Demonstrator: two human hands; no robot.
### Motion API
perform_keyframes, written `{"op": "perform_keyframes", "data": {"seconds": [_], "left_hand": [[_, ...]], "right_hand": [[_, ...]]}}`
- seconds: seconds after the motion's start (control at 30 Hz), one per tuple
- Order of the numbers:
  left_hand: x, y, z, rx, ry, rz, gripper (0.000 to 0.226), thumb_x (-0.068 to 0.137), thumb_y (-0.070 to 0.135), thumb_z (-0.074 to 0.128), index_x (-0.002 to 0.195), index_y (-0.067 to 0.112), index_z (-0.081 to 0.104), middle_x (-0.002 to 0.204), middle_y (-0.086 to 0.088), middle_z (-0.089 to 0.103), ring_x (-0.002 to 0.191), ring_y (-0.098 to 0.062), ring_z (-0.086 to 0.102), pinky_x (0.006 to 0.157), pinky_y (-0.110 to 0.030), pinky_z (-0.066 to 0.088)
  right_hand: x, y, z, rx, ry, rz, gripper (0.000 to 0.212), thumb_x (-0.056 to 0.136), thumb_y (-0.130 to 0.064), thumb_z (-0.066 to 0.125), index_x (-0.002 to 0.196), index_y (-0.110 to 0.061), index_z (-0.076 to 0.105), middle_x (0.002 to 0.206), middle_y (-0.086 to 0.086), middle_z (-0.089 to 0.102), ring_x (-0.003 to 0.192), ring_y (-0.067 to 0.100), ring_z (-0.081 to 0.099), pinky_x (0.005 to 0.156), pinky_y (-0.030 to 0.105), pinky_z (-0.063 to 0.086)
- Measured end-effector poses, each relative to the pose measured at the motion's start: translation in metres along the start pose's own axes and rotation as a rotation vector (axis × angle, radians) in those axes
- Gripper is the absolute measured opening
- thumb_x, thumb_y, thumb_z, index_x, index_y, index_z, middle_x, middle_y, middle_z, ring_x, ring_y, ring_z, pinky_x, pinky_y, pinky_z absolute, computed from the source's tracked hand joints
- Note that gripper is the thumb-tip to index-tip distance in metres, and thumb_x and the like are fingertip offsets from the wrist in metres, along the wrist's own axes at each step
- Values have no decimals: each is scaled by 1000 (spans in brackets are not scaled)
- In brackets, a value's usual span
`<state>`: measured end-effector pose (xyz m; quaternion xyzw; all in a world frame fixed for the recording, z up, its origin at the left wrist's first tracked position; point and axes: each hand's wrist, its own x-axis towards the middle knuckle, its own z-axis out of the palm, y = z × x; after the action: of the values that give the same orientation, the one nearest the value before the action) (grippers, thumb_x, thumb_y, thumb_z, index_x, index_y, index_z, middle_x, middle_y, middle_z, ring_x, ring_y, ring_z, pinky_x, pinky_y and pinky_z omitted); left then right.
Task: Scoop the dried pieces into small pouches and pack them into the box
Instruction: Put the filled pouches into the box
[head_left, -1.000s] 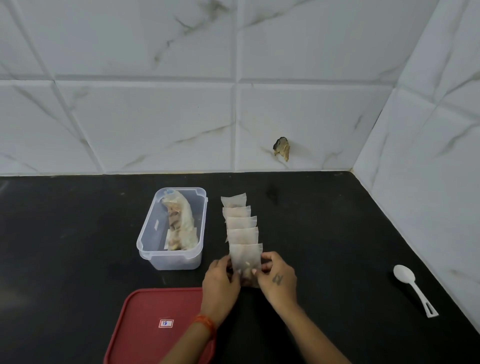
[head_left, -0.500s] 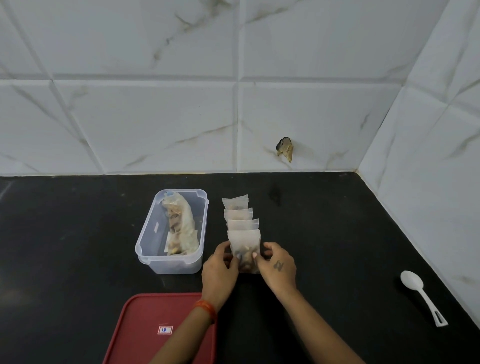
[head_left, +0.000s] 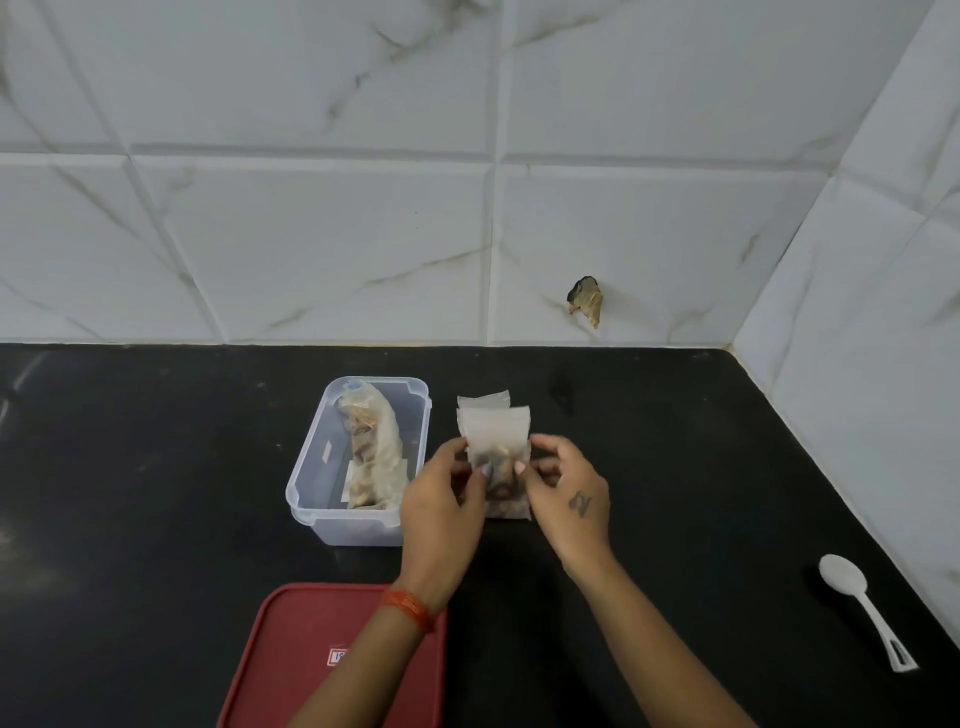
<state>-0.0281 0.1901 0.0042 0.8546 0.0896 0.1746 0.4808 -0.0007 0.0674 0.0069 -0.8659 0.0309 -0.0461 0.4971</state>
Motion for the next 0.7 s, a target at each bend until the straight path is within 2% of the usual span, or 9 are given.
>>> {"op": "perform_keyframes", "data": {"seconds": [0.07, 0.2, 0.27, 0.3, 0.33, 0.4, 0.5, 0.57, 0.7], "left_hand": [[12, 5, -18, 13, 63, 13, 31, 87, 11, 63, 118, 14, 60, 85, 10, 62, 75, -2, 57, 63, -3, 40], [36, 1, -55, 33, 151, -15, 30, 89, 9, 61, 118, 10, 59, 83, 4, 62, 72, -8, 59, 60, 2, 36], [47, -7, -71, 53, 165, -51, 30, 90, 9, 59, 120, 10, 58, 84, 2, 63, 71, -9, 57, 59, -2, 38], [52, -13, -77, 74, 163, -72, 31, 91, 10, 58, 121, 10, 57, 86, 0, 64, 73, -10, 58, 61, -6, 39], [57, -20, -82, 93, 156, -101, 32, 91, 11, 57, 123, 10, 56, 89, -2, 65, 76, -13, 59, 66, -13, 42], [67, -34, -87, 114, 120, -167, 34, 92, 13, 56, 125, 8, 54, 97, -7, 68, 86, -20, 64, 75, -27, 47], [75, -51, -87, 190, 42, -244, 33, 92, 13, 54, 124, 4, 53, 101, -14, 67, 93, -28, 63, 78, -32, 47], [78, -59, -84, 257, -21, -271, 28, 92, 12, 53, 118, 2, 56, 94, -15, 67, 90, -29, 62, 74, -32, 47], [83, -67, -77, 395, -97, -307, 20, 90, 14, 54, 106, 2, 56, 96, -15, 65, 91, -31, 62, 69, -29, 41]], "right_hand": [[7, -21, 5, 32, -10, -81, 33, 85, -17, 67, 116, -25, 59, 79, -17, 61, 79, 1, 63, 78, 23, 54], [23, -62, 29, 8, -118, -215, 33, 88, -17, 64, 119, -24, 56, 84, -13, 63, 71, -4, 57, 62, 6, 44], [31, -78, 48, -45, -172, -257, 36, 89, -18, 63, 124, -22, 54, 95, -3, 69, 81, 4, 61, 69, 9, 46], [35, -84, 58, -80, -192, -270, 38, 89, -18, 62, 126, -20, 53, 101, 1, 69, 90, 10, 64, 77, 17, 50], [39, -88, 69, -123, -214, -277, 39, 89, -18, 61, 128, -19, 52, 106, 5, 69, 96, 16, 64, 83, 26, 52], [46, -93, 87, -228, -272, -272, 42, 89, -17, 60, 130, -17, 52, 112, 9, 67, 103, 24, 62, 88, 33, 51], [52, -94, 106, -399, -349, -288, 29, 87, -12, 58, 117, -9, 59, 110, 12, 64, 102, 29, 62, 77, 29, 49], [53, -95, 113, -554, -389, -317, 23, 87, -12, 56, 110, -7, 59, 107, 13, 63, 99, 30, 62, 68, 27, 42], [55, -96, 121, -724, -447, -356, 25, 92, -10, 49, 114, -2, 59, 111, 16, 61, 101, 27, 60, 71, 27, 40]]}}
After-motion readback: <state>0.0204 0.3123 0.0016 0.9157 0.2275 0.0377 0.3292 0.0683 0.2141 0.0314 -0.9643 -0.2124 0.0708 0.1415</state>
